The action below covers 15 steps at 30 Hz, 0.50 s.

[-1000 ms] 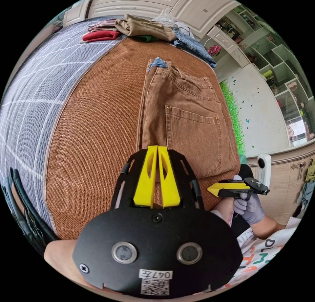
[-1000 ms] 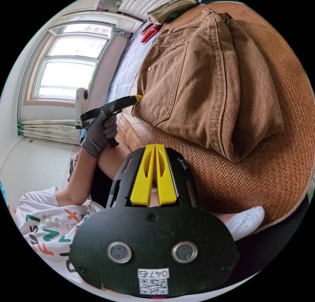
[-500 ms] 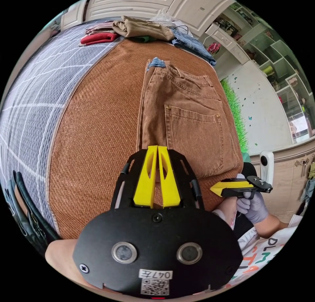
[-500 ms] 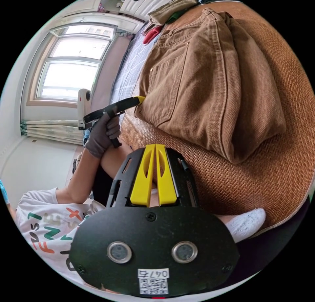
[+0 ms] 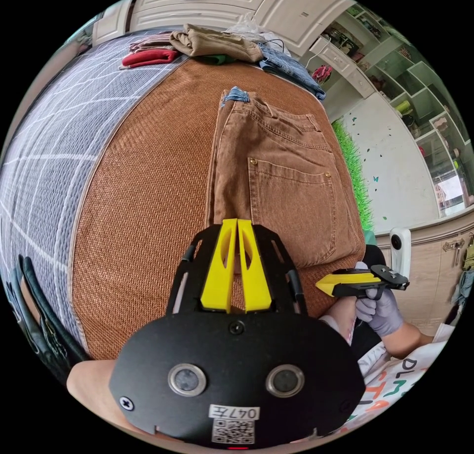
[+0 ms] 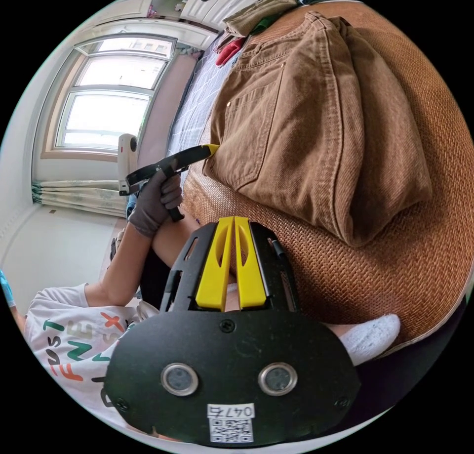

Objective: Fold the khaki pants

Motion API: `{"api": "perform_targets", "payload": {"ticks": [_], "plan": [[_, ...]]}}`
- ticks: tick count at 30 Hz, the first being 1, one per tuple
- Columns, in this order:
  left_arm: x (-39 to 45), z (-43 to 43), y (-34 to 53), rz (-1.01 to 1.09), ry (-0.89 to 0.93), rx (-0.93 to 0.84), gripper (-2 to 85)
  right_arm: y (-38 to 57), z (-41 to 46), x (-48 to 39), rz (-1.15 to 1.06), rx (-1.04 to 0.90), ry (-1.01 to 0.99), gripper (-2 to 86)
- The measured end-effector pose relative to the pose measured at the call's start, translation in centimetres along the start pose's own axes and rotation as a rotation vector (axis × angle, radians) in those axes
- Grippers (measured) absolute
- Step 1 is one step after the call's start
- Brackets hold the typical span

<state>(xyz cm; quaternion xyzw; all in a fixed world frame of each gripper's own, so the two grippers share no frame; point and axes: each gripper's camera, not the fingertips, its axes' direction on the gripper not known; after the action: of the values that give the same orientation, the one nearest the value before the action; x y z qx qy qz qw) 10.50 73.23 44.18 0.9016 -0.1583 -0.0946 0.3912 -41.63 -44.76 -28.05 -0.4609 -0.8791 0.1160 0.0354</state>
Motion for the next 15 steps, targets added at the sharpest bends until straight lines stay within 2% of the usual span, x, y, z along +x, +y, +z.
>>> {"api": "perform_targets", "payload": {"ticks": [15], "plan": [[0.5, 1.5, 0.8, -0.014, 0.021, 0.000, -1.0, -1.6, -0.8, -2.2, 0.008, 0.002, -0.011, -1.0]]}}
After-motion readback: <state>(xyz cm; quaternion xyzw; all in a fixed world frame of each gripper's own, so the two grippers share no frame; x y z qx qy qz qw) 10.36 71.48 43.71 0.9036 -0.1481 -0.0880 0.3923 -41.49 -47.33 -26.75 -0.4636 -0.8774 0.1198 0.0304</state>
